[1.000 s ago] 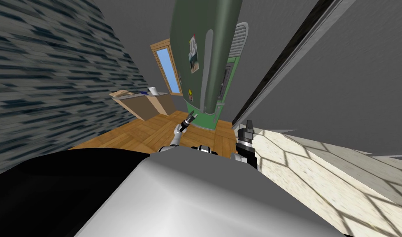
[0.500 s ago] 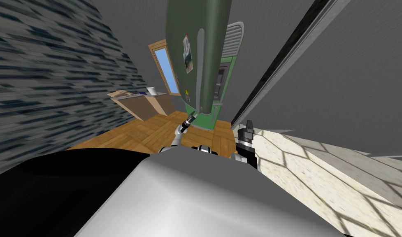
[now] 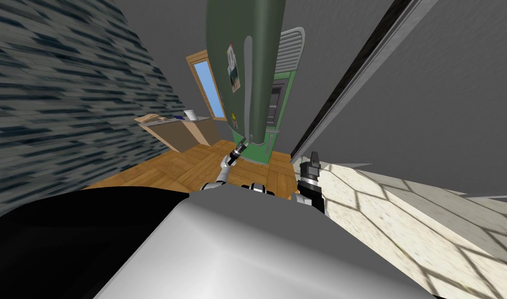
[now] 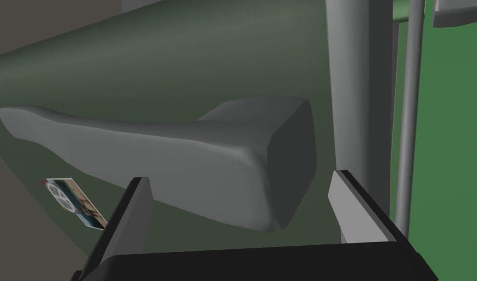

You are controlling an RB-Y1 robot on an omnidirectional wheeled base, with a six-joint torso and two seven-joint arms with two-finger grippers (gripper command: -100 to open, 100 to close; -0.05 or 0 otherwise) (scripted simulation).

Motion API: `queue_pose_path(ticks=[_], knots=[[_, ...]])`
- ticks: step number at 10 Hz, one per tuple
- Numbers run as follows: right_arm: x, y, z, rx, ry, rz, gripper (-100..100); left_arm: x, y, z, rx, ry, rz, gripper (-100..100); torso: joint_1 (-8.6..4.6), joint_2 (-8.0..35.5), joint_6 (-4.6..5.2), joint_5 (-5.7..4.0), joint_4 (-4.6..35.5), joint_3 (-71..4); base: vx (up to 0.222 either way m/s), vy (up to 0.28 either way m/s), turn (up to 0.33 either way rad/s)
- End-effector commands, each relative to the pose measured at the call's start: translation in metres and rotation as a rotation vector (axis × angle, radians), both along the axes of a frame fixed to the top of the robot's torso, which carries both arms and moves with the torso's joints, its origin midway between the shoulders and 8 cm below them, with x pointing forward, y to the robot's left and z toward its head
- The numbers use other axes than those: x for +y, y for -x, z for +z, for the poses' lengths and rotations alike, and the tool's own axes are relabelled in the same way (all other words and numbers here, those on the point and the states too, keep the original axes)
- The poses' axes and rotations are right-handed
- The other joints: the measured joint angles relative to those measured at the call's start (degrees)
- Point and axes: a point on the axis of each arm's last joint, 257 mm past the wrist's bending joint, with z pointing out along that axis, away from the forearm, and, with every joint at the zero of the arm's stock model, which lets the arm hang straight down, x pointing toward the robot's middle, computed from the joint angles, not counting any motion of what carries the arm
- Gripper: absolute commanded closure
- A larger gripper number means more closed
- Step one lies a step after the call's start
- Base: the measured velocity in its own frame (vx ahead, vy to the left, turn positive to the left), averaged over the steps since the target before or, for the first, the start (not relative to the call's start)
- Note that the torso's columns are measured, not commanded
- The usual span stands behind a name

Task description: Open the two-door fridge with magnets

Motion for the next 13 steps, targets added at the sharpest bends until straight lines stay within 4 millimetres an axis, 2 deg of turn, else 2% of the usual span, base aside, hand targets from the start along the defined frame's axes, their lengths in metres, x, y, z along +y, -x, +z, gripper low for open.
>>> queue_pose_path(ticks=[1, 2, 3, 4, 5, 6, 7, 8, 9, 10, 13], knots=[[0.000, 0.000, 0.000, 0.000, 0.000, 0.000, 0, -0.002, 0.014, -0.017, 0.000, 0.004, 0.000, 100, 0.15, 0.03, -0.02, 0.04, 0.02, 0.02, -0.015, 0.073, 0.000], [0.000, 0.000, 0.000, 0.000, 0.000, 0.000, 0, -0.002, 0.011, -0.014, 0.004, 0.005, -0.001, 100, 0.15, 0.14, -0.03, 0.03, 0.07, 0.09, -0.012, 0.032, -0.008], [0.000, 0.000, 0.000, 0.000, 0.000, 0.000, 0, -0.015, 0.002, -0.011, -0.008, 0.004, -0.007, 100, -0.08, 0.06, -0.04, -0.04, 0.07, 0.03, -0.090, 0.157, -0.317], [0.000, 0.000, 0.000, 0.000, 0.000, 0.000, 0, -0.014, 0.003, -0.007, -0.022, 0.018, 0.000, 100, 0.08, 0.23, 0.18, -0.02, 0.13, 0.11, -0.107, 0.230, -0.235], [0.000, 0.000, 0.000, 0.000, 0.000, 0.000, 0, -0.012, 0.003, -0.006, -0.024, 0.026, 0.001, 100, 0.20, 0.36, -0.12, 0.00, 0.29, 0.21, -0.058, 0.126, 0.011], [0.000, 0.000, 0.000, 0.000, 0.000, 0.000, 0, -0.028, -0.007, -0.005, -0.025, 0.009, -0.009, 100, 0.06, 0.16, -0.33, -0.08, 0.41, 0.08, -0.088, 0.198, -0.207], [0.000, 0.000, 0.000, 0.000, 0.000, 0.000, 0, -0.025, -0.007, -0.001, -0.040, 0.021, 0.005, 100, 0.22, 0.12, -0.07, -0.08, 0.46, 0.02, -0.104, 0.200, -0.213], [0.000, 0.000, 0.000, 0.000, 0.000, 0.000, 0, -0.020, -0.007, 0.002, -0.043, 0.045, 0.009, 100, 0.18, 0.20, -0.25, -0.07, 0.52, 0.07, -0.068, 0.087, -0.023], [0.000, 0.000, 0.000, 0.000, 0.000, 0.000, 0, -0.039, -0.016, 0.000, -0.039, 0.013, -0.002, 100, 0.00, 0.10, -0.37, -0.15, 0.64, 0.01, -0.101, 0.175, -0.214], [0.000, 0.000, 0.000, 0.000, 0.000, 0.000, 0, -0.034, -0.016, 0.003, -0.052, 0.025, 0.014, 100, 0.18, 0.29, -0.08, -0.11, 0.63, 0.12, -0.095, 0.235, -0.220], [0.000, 0.000, 0.000, 0.000, 0.000, 0.000, 0, -0.028, -0.016, 0.008, -0.055, 0.059, 0.020, 100, 0.13, 0.11, -0.55, -0.17, 0.95, -0.01, -0.034, 0.024, 0.013]])
